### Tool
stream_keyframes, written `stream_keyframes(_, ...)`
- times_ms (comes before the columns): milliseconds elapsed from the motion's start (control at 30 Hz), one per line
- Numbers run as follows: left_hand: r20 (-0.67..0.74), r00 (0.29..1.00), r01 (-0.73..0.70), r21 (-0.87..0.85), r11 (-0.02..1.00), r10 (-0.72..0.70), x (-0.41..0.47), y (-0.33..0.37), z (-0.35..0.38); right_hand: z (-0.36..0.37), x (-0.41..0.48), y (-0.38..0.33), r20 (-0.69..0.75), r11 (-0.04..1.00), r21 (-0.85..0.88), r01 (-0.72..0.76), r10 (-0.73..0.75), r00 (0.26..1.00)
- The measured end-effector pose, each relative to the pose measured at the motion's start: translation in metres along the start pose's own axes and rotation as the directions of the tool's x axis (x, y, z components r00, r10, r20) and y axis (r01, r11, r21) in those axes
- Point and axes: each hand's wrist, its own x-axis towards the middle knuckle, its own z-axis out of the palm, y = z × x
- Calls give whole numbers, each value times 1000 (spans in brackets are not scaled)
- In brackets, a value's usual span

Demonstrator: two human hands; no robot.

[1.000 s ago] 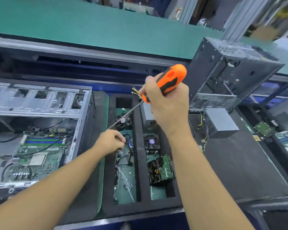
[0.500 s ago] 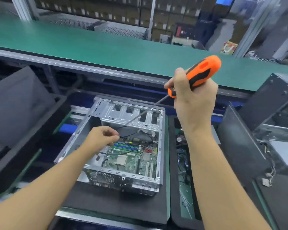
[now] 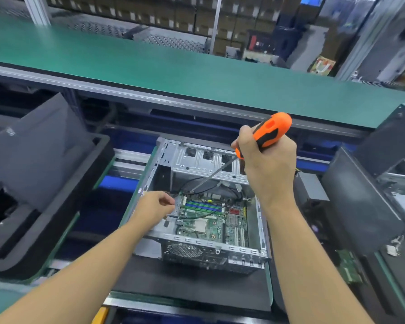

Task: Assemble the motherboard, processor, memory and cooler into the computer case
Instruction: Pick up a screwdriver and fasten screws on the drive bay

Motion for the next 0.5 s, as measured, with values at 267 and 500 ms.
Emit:
stream_keyframes(267,54,992,106,113,988,-113,46,-5,19,0,19,36,9,998,16,-56,56,998)
stream_keyframes(500,-79,983,167,26,986,-165,100,-9,40,11,57,84,20,990,61,-131,130,991)
